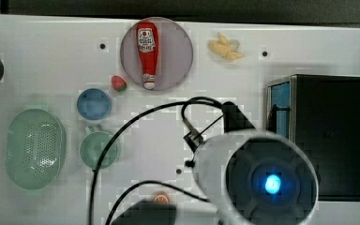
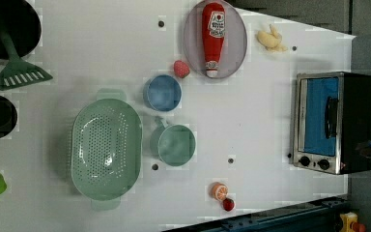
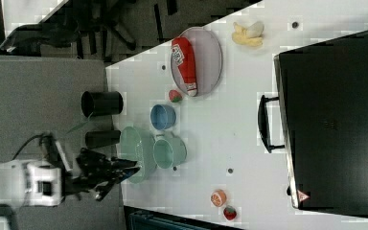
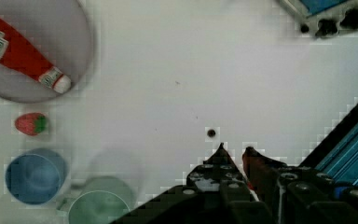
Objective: Flap open oven.
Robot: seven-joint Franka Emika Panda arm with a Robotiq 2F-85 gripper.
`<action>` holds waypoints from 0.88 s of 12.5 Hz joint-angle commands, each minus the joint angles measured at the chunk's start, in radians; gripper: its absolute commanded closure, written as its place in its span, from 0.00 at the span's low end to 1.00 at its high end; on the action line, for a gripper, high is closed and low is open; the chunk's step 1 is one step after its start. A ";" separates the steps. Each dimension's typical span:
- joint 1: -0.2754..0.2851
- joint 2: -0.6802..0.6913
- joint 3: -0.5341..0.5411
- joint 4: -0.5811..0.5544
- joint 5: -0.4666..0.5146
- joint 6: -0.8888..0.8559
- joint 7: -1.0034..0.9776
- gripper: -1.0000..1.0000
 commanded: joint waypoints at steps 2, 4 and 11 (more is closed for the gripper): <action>-0.013 0.053 -0.090 -0.027 -0.007 0.039 -0.156 0.82; -0.015 0.094 -0.128 -0.037 -0.023 0.081 -0.308 0.82; -0.019 0.226 -0.259 -0.089 -0.169 0.415 -0.906 0.82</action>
